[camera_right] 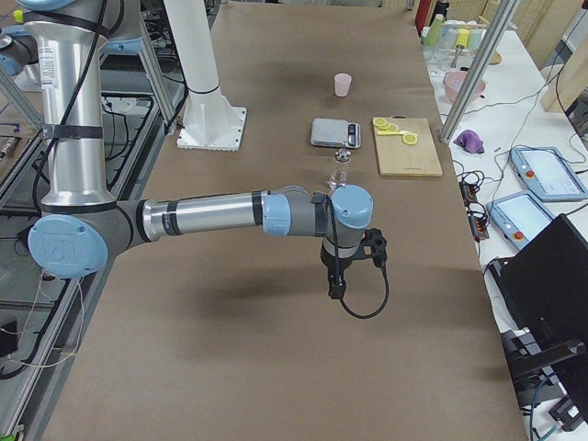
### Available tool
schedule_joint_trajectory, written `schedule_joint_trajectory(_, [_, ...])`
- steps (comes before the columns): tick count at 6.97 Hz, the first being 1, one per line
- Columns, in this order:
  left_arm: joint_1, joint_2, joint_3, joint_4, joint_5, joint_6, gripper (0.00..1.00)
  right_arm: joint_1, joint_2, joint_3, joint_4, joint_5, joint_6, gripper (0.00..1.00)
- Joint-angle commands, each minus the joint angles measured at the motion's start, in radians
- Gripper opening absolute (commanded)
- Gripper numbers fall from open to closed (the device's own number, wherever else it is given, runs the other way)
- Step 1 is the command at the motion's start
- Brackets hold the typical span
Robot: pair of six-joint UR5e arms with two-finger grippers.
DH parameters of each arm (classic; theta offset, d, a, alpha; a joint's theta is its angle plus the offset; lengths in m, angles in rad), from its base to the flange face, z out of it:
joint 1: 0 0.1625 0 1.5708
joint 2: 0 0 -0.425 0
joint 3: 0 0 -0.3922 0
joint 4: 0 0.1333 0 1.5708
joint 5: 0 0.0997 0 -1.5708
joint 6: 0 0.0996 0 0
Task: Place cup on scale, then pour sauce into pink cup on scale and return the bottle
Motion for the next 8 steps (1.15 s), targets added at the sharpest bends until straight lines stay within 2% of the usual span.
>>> schedule_joint_trajectory(1, [0.164, -0.099, -0.011, 0.001, 0.049, -0.211, 0.98, -0.001, 0.002, 0.0, 0.0, 0.003, 0.0, 1.0])
schedule_joint_trajectory(2, [0.276, -0.127, -0.009, 0.001, 0.162, -0.303, 0.98, -0.001, 0.0, -0.005, 0.0, 0.001, 0.0, 1.0])
schedule_joint_trajectory(3, [0.362, -0.141, 0.003, -0.005, 0.218, -0.352, 0.98, -0.001, 0.0, -0.006, 0.0, 0.004, 0.0, 1.0])
schedule_joint_trajectory(6, [0.478, -0.22, 0.121, -0.109, 0.269, -0.501, 0.98, -0.005, 0.002, -0.008, -0.002, 0.004, 0.0, 1.0])
schedule_joint_trajectory(8, [0.51, -0.278, 0.188, -0.113, 0.298, -0.503, 0.97, -0.005, 0.003, -0.006, -0.002, 0.004, 0.0, 1.0])
